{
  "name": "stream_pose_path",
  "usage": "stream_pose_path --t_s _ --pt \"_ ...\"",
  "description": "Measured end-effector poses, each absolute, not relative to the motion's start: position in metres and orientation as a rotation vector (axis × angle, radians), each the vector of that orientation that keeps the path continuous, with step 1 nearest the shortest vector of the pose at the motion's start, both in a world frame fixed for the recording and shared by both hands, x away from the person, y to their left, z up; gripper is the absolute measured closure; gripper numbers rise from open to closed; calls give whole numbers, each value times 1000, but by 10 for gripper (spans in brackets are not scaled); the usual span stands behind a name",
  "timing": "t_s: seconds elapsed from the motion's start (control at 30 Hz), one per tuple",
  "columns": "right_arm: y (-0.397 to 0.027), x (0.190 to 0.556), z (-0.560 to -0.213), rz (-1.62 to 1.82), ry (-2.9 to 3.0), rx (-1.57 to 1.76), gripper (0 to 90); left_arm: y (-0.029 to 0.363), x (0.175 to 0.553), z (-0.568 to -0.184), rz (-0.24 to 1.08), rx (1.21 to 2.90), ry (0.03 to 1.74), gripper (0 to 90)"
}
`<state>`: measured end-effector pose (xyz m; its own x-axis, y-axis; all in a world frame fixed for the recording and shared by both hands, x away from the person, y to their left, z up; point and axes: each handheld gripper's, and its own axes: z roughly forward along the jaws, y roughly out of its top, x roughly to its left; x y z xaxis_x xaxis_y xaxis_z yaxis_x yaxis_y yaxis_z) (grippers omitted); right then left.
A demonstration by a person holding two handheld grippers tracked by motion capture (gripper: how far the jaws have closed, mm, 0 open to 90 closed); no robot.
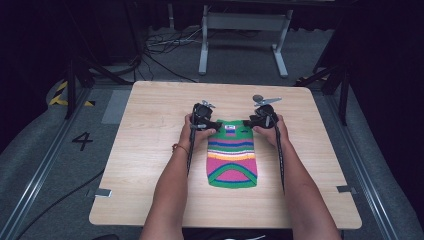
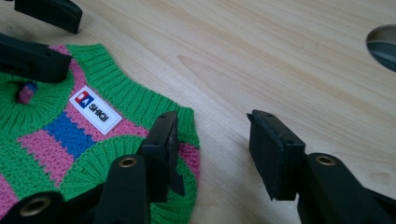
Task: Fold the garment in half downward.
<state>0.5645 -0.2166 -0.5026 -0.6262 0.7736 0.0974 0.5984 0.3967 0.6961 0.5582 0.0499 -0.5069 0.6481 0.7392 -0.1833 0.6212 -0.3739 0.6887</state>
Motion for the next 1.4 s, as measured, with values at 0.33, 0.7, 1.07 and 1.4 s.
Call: stream_pose_path --t_s 0.33,0.7,1.07,1.4 --pt "-210 560 -505 1084 2434 1212 805 47 556 -506 151 2147 981 760" --pt "-206 554 -499 1063 2433 1133 859 38 553 -494 222 2220 893 822" --pt "-215 545 -463 1156 2354 1042 862 27 549 -461 389 2197 796 822" --pt "-224 524 -440 1245 2333 905 862 36 534 -445 407 2209 678 816"
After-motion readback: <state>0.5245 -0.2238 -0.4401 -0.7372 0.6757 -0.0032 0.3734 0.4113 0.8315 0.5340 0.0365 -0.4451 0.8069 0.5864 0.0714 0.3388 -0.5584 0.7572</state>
